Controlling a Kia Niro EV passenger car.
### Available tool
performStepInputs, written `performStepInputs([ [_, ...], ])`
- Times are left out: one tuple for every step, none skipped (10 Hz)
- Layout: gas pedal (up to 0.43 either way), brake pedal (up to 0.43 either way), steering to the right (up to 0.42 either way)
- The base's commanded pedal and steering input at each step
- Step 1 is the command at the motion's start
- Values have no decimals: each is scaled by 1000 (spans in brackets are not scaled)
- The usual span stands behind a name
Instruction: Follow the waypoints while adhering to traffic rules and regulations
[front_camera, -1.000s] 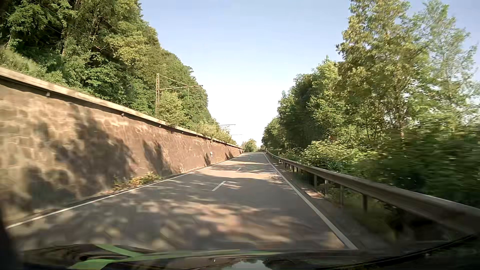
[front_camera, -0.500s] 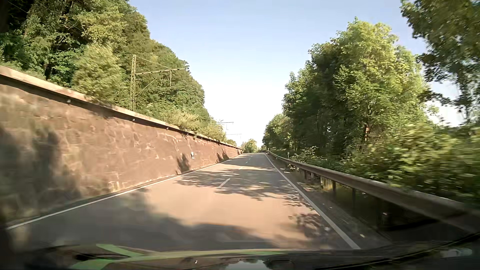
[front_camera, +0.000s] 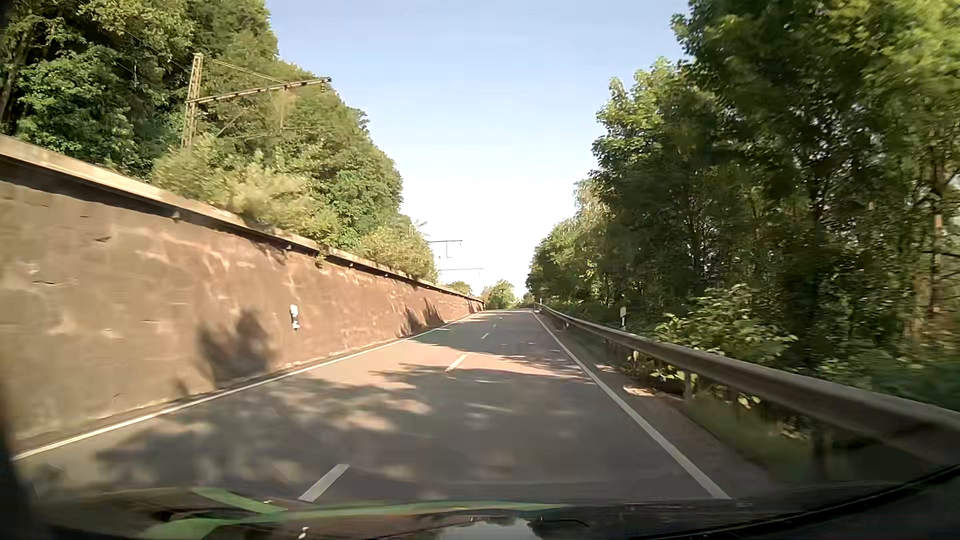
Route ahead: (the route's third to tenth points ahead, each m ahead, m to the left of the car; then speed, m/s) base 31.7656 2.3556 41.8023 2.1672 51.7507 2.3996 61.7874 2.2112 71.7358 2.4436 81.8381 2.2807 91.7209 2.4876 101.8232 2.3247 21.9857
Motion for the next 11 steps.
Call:
performStepInputs([
  [248, 0, -2],
  [248, 0, -1],
  [248, 0, 0],
  [248, 0, 0],
  [248, 0, 0],
  [248, 0, 0],
  [248, 0, 0],
  [240, 0, 0],
  [240, 0, 0],
  [228, 0, 0],
  [228, 0, 0],
])
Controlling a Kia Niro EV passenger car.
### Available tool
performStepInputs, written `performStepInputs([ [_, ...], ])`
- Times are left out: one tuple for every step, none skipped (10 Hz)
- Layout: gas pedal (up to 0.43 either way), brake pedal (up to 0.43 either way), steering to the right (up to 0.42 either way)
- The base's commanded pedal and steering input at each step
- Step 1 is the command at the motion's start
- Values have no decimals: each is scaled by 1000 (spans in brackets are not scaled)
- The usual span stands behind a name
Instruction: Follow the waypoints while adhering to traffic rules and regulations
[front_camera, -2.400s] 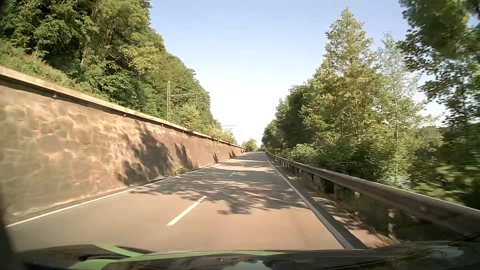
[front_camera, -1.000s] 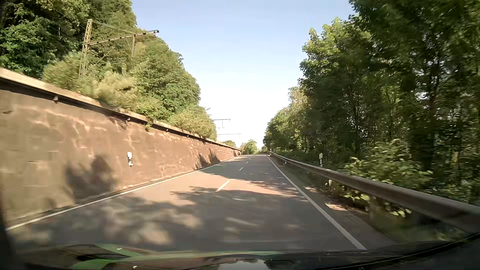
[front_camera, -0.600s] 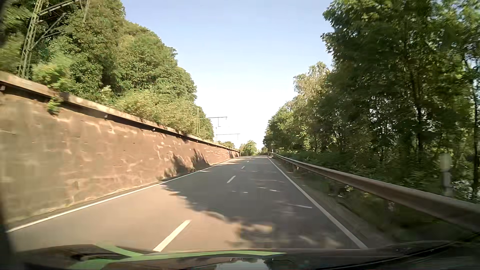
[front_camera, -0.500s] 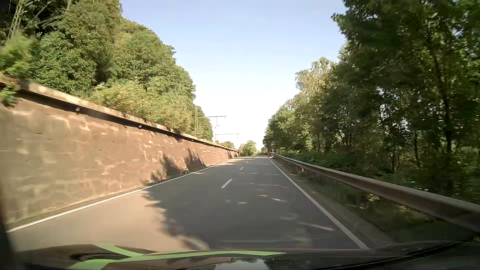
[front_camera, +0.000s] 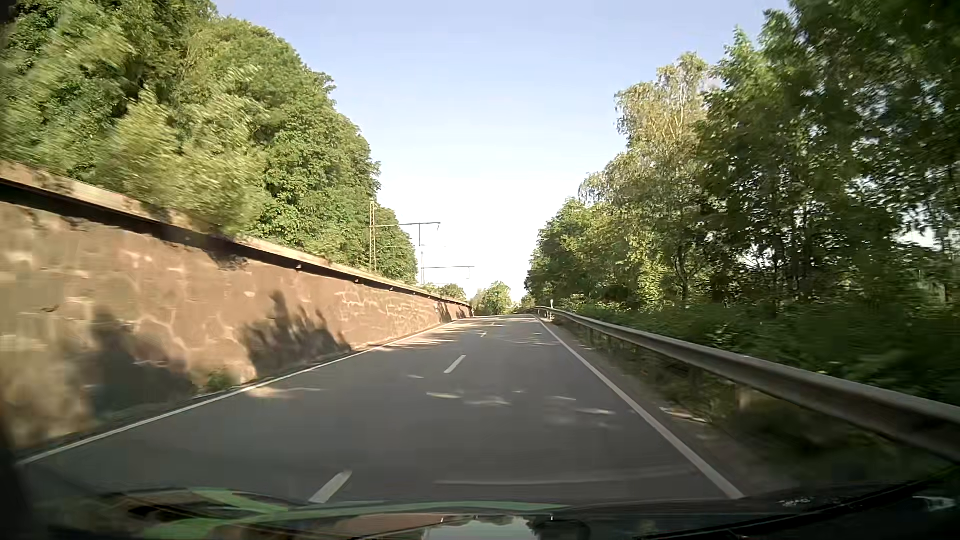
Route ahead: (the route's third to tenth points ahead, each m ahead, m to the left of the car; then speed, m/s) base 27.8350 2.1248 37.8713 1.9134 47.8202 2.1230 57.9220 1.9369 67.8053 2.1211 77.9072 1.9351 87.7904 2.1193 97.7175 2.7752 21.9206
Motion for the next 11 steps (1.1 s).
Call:
performStepInputs([
  [240, 0, 0],
  [248, 0, 0],
  [248, 0, 0],
  [248, 0, 0],
  [248, 0, 0],
  [248, 0, 0],
  [228, 0, 0],
  [209, 0, -1],
  [189, 0, -1],
  [169, 0, -1],
  [169, 0, -1],
])
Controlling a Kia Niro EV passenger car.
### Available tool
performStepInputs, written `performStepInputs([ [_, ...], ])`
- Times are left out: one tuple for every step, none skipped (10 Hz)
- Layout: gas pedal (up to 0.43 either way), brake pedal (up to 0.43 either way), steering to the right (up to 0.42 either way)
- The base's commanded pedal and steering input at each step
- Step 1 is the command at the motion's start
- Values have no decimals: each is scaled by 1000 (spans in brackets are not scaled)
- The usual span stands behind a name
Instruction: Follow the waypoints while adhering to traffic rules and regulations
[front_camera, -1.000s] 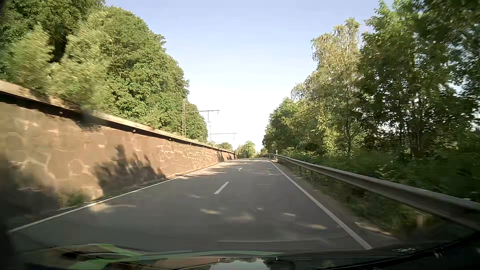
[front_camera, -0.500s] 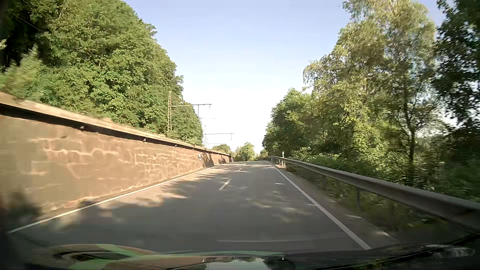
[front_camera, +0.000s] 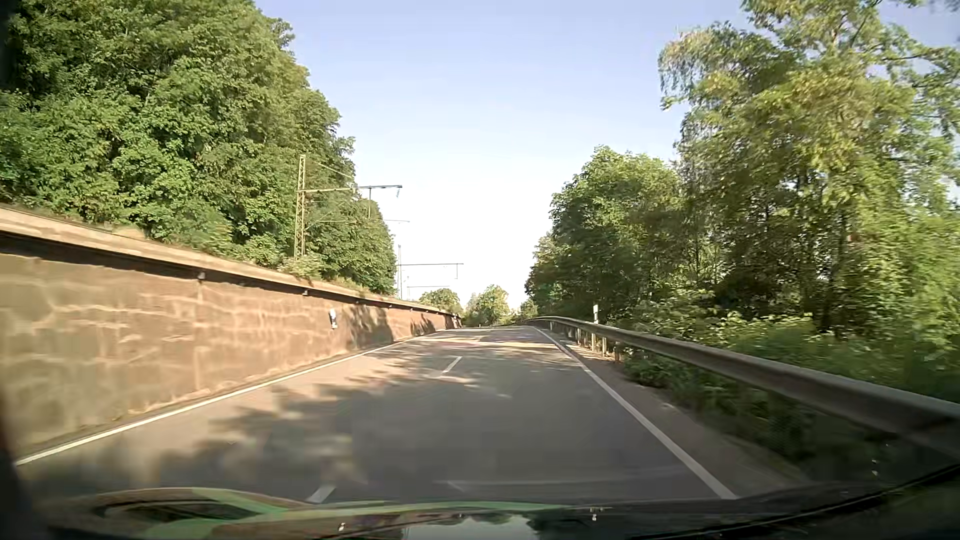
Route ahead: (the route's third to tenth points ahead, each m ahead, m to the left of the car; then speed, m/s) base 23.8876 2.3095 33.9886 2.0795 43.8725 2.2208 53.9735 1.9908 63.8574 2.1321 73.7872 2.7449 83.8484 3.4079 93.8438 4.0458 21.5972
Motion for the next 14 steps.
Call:
performStepInputs([
  [169, 0, -3],
  [169, 0, -3],
  [169, 0, -3],
  [169, 0, -4],
  [169, 0, -4],
  [157, 0, -4],
  [157, 0, -4],
  [150, 0, -4],
  [138, 0, -4],
  [118, 0, -4],
  [118, 0, -4],
  [118, 0, -3],
  [138, 0, -3],
  [169, 0, -3],
])
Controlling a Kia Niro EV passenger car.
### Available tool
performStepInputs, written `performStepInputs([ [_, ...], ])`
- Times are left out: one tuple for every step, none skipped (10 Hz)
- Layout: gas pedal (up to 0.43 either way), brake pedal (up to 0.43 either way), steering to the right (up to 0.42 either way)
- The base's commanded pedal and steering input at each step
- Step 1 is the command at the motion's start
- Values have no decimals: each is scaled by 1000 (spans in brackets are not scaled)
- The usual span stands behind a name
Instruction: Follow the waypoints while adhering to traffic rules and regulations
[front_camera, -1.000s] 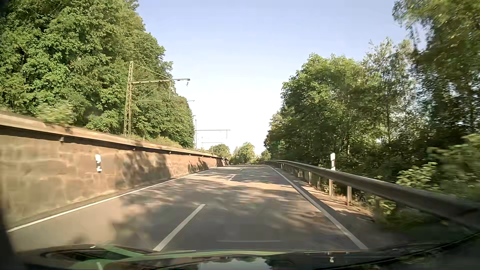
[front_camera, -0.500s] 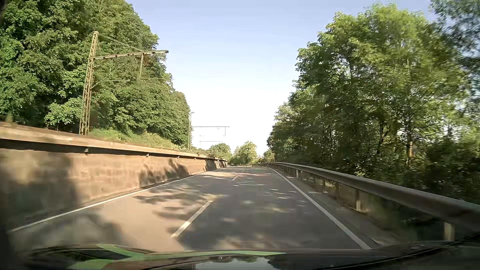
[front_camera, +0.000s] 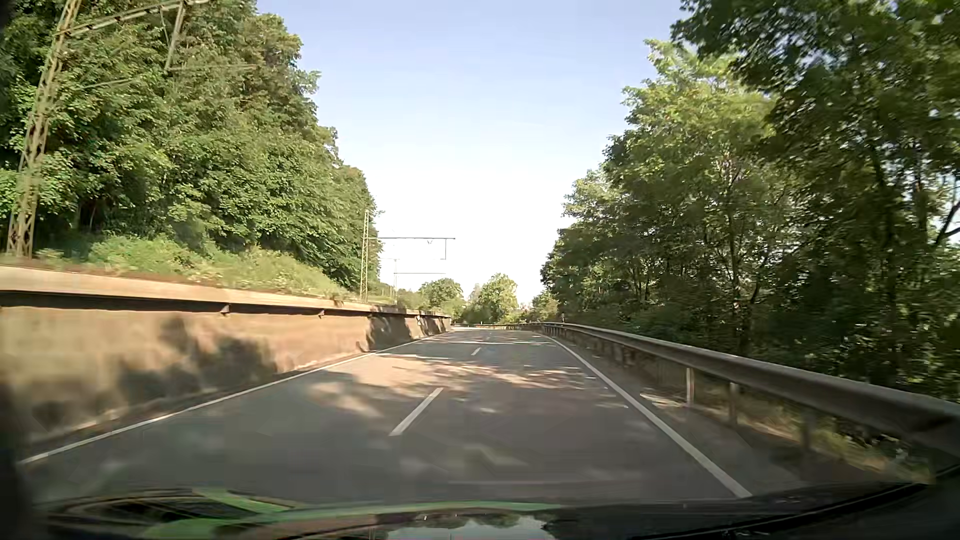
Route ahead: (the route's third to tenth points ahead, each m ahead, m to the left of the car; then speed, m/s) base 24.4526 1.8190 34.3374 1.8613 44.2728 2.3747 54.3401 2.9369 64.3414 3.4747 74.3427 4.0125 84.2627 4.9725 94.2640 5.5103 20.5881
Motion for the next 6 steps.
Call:
performStepInputs([
  [177, 0, -3],
  [189, 0, -3],
  [197, 0, -3],
  [197, 0, -3],
  [209, 0, -3],
  [220, 0, -3],
])
